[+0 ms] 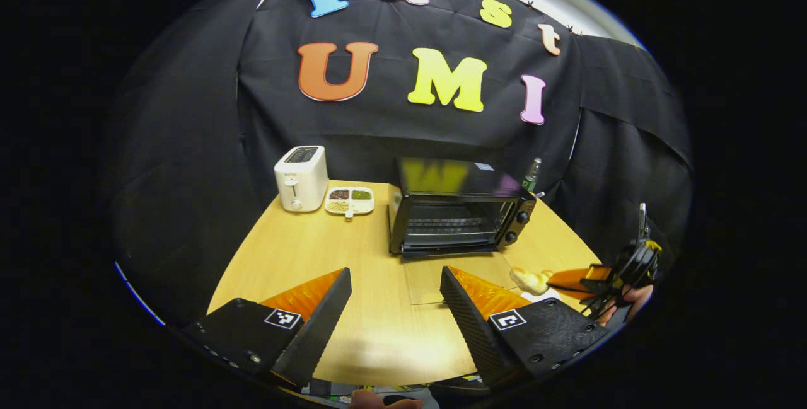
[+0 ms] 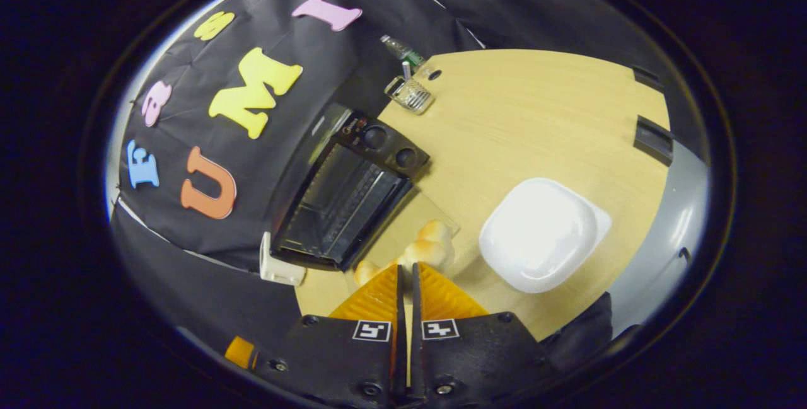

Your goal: Open the electric oven with the left hand, put the food in, and close the electric oven.

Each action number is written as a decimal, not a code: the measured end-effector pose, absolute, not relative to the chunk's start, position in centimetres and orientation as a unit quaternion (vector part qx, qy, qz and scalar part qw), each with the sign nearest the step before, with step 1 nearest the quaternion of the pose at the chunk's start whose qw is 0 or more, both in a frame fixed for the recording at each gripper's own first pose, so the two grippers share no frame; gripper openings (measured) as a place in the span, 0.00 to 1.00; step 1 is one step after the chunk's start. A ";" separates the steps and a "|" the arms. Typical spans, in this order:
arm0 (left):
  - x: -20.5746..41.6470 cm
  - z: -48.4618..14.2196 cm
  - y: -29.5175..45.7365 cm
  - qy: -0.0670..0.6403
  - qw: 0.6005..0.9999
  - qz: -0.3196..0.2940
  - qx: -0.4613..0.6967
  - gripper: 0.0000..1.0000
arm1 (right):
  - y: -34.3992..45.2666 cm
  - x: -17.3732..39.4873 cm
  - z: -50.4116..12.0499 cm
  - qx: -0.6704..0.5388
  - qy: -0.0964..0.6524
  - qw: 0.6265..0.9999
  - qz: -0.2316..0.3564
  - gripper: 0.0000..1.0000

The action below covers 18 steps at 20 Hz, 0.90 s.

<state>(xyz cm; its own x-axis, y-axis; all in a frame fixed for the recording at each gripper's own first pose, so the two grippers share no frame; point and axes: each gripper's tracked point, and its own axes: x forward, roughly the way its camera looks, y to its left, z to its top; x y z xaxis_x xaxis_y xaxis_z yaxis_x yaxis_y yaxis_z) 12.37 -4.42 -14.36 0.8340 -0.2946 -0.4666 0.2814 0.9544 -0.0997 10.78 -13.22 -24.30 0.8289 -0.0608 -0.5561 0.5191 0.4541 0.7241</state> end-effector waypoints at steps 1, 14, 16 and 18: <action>12.2 -14.5 -3.4 0.249 0.958 -0.143 -0.012 0.93 | -12.8 12.2 -23.7 0.494 0.223 0.823 -0.169 0.06; 12.1 -15.6 -0.2 0.258 0.960 -0.106 -0.026 0.93 | -11.8 8.0 -29.5 0.301 0.303 0.886 -0.178 0.28; 12.1 -16.3 -1.4 0.263 0.957 -0.117 -0.030 0.93 | -10.3 5.0 -30.6 0.283 0.327 0.886 -0.169 0.43; 12.0 -16.8 -2.7 0.270 0.953 -0.131 -0.035 0.93 | -8.9 3.2 -31.6 0.288 0.343 0.878 -0.168 0.58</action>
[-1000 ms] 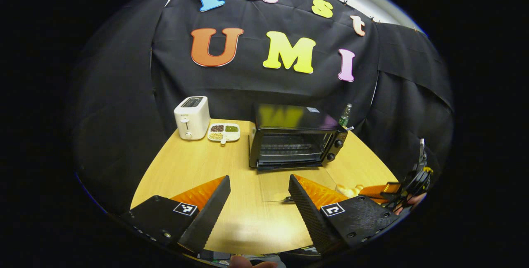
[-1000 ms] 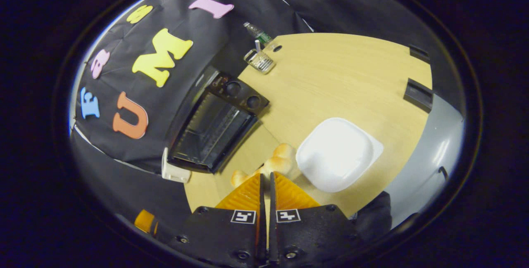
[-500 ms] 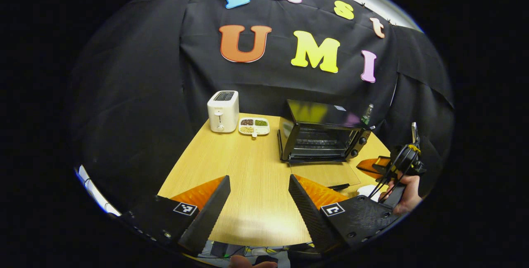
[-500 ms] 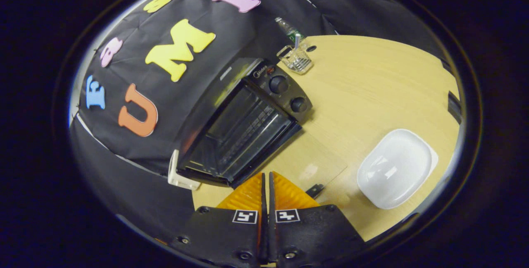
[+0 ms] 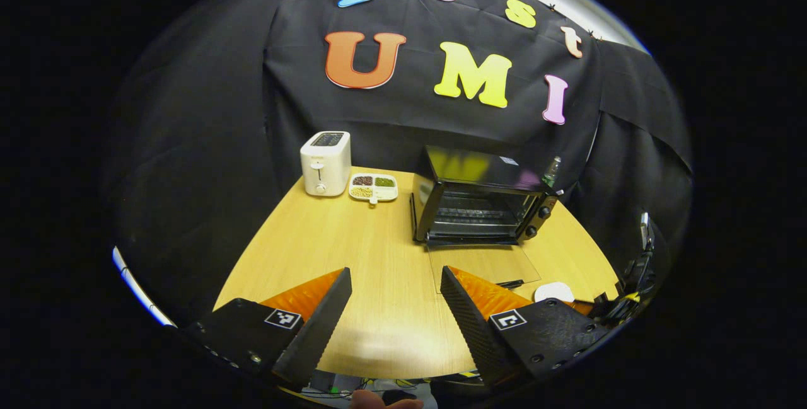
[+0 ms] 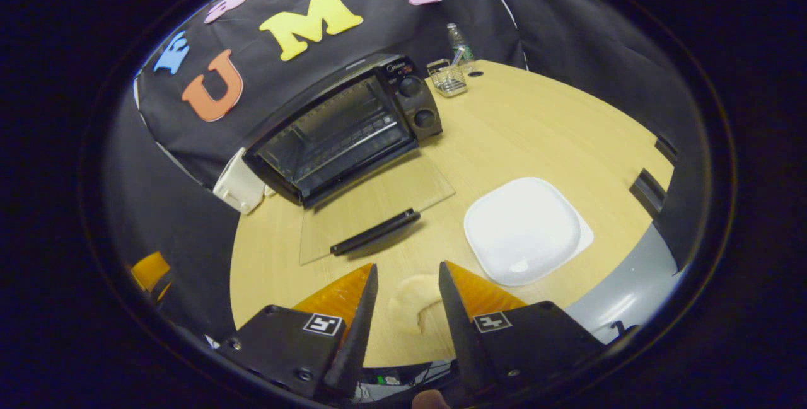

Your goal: Open the electric oven with the left hand, put the food in, and close the electric oven.

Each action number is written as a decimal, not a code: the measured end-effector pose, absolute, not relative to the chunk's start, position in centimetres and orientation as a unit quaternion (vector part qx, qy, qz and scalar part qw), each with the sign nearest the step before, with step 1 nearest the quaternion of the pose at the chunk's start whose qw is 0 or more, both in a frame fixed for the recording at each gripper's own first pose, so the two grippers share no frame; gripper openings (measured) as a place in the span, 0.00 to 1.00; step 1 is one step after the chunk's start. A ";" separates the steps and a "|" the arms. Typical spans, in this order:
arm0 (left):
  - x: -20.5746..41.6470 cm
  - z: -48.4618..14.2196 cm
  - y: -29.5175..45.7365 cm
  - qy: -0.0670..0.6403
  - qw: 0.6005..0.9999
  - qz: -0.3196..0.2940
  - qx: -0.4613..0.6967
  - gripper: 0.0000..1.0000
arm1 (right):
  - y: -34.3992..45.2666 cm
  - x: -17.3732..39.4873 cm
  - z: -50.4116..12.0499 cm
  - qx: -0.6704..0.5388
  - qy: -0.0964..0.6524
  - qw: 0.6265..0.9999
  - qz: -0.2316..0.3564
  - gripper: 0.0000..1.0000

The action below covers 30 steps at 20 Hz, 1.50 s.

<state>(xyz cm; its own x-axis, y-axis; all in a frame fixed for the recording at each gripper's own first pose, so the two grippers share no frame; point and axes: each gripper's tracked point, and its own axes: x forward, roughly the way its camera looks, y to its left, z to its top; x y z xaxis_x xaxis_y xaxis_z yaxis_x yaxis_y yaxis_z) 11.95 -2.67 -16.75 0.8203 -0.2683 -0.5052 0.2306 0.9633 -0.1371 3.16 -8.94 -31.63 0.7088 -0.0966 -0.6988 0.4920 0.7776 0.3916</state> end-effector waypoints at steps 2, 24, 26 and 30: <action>11.7 -16.8 -3.1 0.269 0.953 -0.139 -0.031 0.93 | -7.4 2.8 -33.0 0.302 0.358 0.868 -0.163 0.67; 10.3 -16.4 2.0 0.270 0.959 -0.090 -0.021 0.93 | -6.7 4.6 -37.3 0.286 0.408 0.843 -0.202 0.34; 10.6 -16.4 1.6 0.269 0.958 -0.092 -0.021 0.93 | -7.5 5.4 -34.9 0.283 0.382 0.855 -0.205 0.31; 10.9 -16.2 1.1 0.269 0.958 -0.095 -0.022 0.93 | -8.4 9.1 -29.9 0.290 0.326 0.878 -0.196 0.31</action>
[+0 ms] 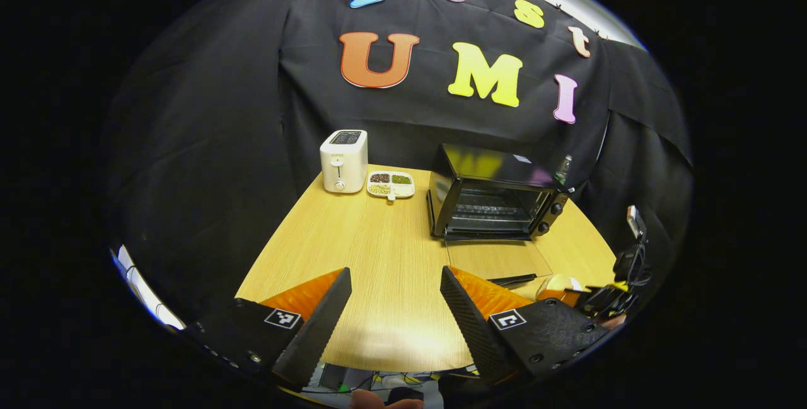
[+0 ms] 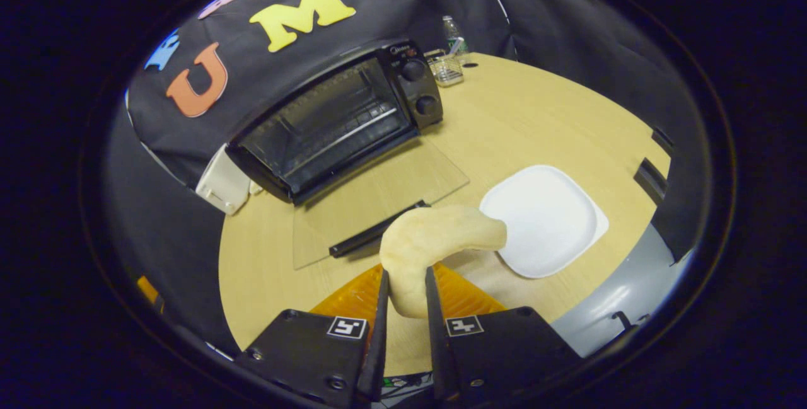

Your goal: Open the electric oven with the left hand, put the food in, and close the electric oven.

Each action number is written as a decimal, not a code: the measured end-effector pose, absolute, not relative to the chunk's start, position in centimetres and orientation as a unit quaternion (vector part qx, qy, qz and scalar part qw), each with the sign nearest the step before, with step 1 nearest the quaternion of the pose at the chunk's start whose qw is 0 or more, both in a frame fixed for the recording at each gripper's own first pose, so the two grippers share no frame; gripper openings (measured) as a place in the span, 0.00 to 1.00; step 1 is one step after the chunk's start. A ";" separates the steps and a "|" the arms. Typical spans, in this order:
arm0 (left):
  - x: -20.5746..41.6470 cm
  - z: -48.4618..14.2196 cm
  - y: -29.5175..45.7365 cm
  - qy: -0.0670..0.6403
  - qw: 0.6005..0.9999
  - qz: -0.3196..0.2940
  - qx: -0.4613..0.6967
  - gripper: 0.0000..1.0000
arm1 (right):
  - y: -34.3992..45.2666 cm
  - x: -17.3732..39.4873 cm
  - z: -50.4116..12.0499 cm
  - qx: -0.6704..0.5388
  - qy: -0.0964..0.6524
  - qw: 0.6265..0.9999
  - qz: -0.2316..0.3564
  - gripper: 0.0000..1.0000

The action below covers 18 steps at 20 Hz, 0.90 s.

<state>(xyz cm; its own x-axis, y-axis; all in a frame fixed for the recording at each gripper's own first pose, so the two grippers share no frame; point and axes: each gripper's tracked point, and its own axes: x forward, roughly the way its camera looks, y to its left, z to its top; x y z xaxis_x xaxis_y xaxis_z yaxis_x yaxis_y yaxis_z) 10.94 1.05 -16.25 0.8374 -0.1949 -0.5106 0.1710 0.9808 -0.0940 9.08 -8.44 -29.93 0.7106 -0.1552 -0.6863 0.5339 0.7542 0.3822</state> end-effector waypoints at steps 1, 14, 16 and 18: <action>11.0 -16.1 1.0 0.267 0.959 -0.096 -0.021 0.93 | -8.7 10.4 -28.9 0.294 0.312 0.883 -0.192 0.31; 10.3 -15.0 4.2 0.268 0.963 -0.028 -0.009 0.93 | -11.7 27.2 -25.9 0.334 0.232 0.901 -0.156 0.31; 10.0 -15.1 4.8 0.274 0.962 -0.012 -0.006 0.93 | -11.9 29.6 -26.1 0.349 0.223 0.897 -0.155 0.32; 9.6 -14.8 5.4 0.277 0.961 0.001 0.000 0.93 | -12.3 31.8 -26.6 0.370 0.215 0.890 -0.160 0.31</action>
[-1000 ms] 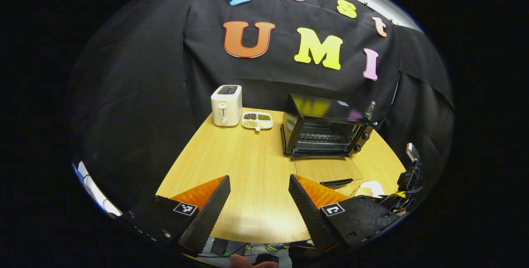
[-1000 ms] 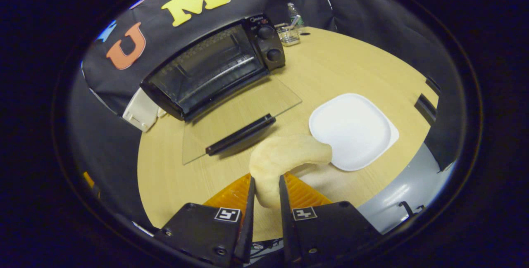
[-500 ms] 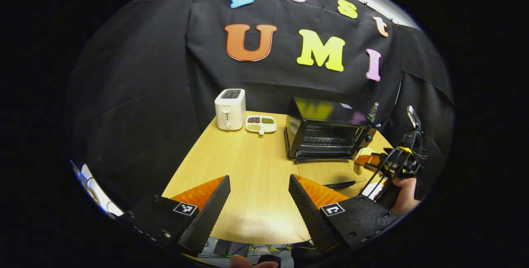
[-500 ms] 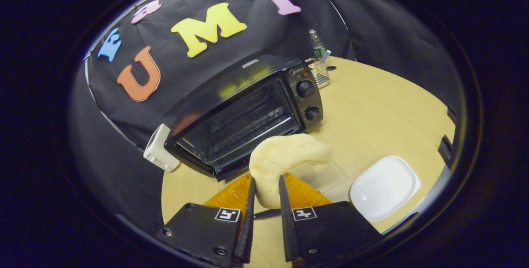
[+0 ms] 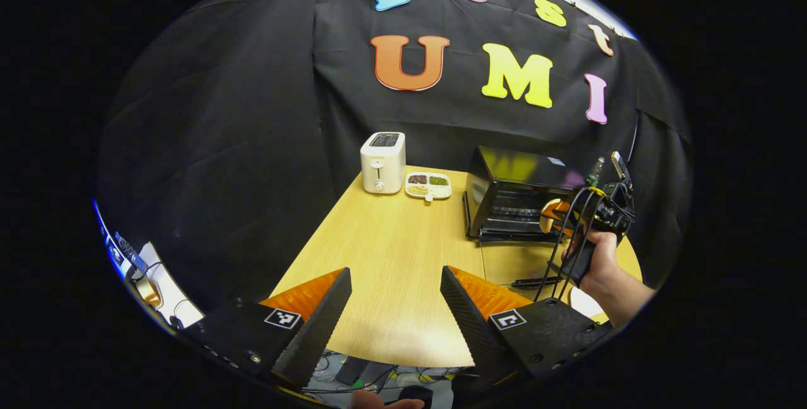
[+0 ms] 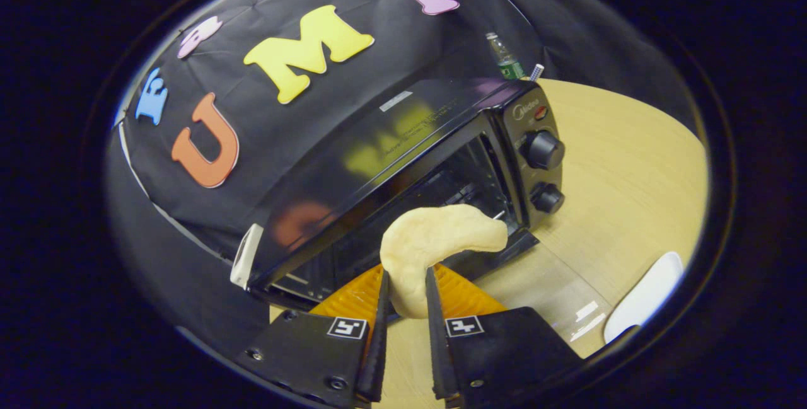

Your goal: Open the electric oven with the left hand, put the food in, and close the electric oven.

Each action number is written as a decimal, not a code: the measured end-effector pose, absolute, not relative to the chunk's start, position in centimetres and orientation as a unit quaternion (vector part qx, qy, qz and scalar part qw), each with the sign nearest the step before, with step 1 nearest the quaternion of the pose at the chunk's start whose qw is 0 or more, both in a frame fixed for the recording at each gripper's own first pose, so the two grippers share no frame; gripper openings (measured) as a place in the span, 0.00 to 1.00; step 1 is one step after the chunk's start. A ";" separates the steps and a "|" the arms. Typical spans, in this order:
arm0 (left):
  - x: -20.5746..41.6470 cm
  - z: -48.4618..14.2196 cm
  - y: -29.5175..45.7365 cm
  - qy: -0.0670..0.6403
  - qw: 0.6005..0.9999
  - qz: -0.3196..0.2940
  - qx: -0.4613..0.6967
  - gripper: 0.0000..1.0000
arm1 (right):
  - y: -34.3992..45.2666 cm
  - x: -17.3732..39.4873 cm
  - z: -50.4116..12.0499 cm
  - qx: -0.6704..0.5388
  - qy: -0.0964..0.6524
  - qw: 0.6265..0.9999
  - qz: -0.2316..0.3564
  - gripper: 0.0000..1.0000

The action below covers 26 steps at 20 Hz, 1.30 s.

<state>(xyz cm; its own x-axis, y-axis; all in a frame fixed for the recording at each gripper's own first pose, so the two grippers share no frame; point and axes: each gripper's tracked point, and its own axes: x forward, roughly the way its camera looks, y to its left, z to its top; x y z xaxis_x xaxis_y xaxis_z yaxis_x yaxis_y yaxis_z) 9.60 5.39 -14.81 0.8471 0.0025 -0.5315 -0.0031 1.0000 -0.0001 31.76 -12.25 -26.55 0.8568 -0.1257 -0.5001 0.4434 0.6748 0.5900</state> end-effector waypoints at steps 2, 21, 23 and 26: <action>9.3 -14.6 5.9 0.277 0.961 0.013 0.004 0.93 | -12.9 33.5 -27.1 0.390 0.205 0.882 -0.167 0.31; 8.4 -13.6 3.5 0.268 0.963 -0.007 0.000 0.93 | -13.7 32.3 -26.8 0.345 0.193 0.907 -0.146 0.85; 8.2 -13.7 2.7 0.264 0.964 -0.018 -0.004 0.93 | -13.4 30.3 -25.9 0.326 0.195 0.915 -0.138 0.86; 7.8 -14.3 0.6 0.264 0.964 -0.039 -0.017 0.93 | -12.9 26.2 -24.1 0.253 0.200 0.939 -0.118 0.87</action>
<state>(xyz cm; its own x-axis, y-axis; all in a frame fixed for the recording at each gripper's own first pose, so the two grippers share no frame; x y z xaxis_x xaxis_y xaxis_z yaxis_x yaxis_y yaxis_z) 7.84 0.62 -14.28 0.8580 -0.0837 -0.5068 0.0660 0.9964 -0.0529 26.19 -12.85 -24.06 0.8919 -0.1208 -0.4358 0.3237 0.8435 0.4286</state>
